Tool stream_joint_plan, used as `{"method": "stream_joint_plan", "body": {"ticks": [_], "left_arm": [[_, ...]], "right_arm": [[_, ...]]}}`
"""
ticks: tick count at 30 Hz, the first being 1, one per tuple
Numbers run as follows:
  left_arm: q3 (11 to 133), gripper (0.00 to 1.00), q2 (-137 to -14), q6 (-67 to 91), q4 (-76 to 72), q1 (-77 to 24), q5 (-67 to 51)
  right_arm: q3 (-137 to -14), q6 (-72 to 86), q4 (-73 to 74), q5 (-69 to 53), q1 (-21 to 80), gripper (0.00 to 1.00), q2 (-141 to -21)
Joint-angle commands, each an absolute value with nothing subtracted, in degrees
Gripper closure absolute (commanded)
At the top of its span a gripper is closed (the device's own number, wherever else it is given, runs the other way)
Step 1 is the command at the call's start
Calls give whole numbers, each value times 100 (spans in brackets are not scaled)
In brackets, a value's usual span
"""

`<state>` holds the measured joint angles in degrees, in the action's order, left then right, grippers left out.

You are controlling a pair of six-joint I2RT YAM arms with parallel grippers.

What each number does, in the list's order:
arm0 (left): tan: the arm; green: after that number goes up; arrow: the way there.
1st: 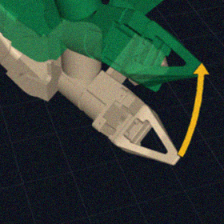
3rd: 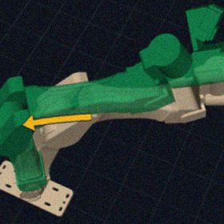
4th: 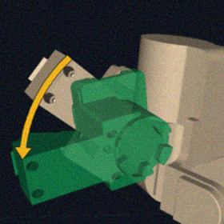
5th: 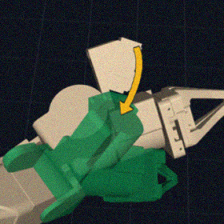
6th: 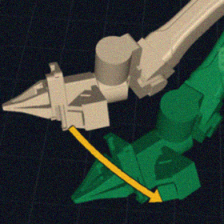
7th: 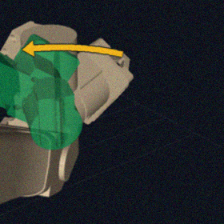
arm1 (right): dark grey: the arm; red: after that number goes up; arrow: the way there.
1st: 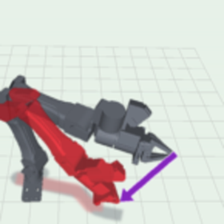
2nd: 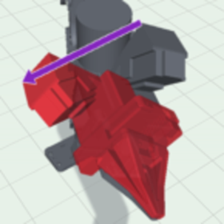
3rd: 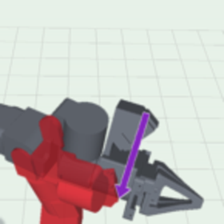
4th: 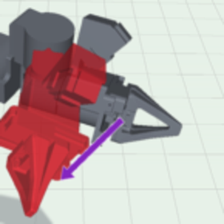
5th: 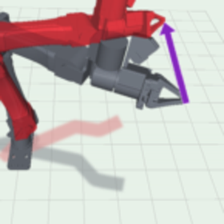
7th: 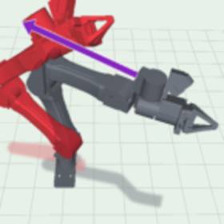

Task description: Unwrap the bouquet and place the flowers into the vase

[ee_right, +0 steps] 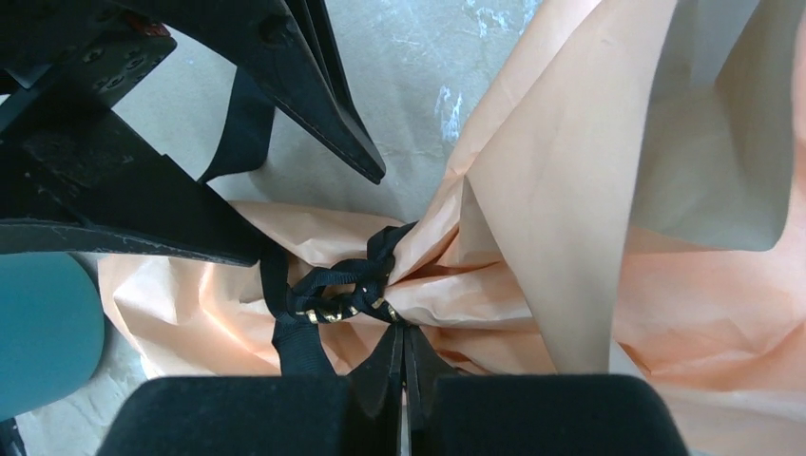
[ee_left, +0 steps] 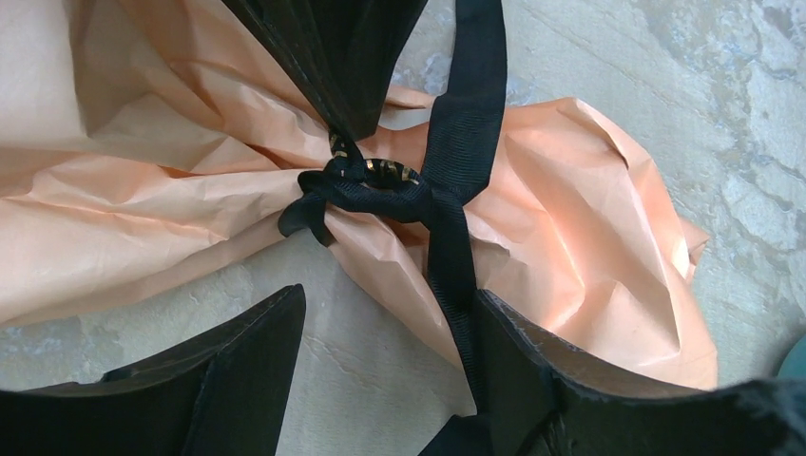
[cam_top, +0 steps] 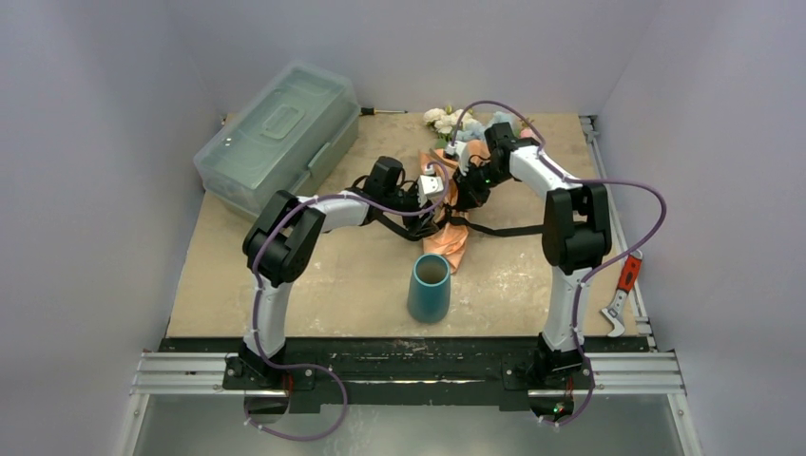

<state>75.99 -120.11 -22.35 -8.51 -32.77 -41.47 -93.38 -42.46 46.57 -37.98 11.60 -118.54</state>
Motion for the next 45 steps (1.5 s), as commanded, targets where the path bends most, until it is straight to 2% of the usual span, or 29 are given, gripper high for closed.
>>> {"method": "stream_joint_plan", "body": {"ticks": [1,13,19,22,27,38,41,45], "left_arm": [[7541,35,-12030,-2486,-811,-3304,-4080],[7394,39,-11919,-2825,-404,-3296,-3899],[7219,41,-11678,-2564,-809,-3252,-3907],[7099,45,-11484,-2014,-1456,-3115,-4047],[7387,54,-11356,-2125,-1666,-3087,-4201],[8124,62,-11700,-1004,-2288,-3100,-4221],[8139,66,-11823,-647,-2444,-3114,-4226],[8082,67,-11878,-429,-2478,-3200,-4241]], "right_arm": [[-9449,-4384,4615,-3748,1186,100,-11598],[-9756,-4257,4852,-4345,911,100,-11468],[-9610,-4187,4748,-4456,834,100,-11456],[-9479,-4185,4622,-4458,828,100,-11423],[-9459,-4175,4555,-4473,832,100,-11457],[-9383,-4167,4475,-4429,830,100,-11415],[-9390,-4166,4465,-4428,835,100,-11409],[-9390,-4166,4449,-4436,826,100,-11402]]}}
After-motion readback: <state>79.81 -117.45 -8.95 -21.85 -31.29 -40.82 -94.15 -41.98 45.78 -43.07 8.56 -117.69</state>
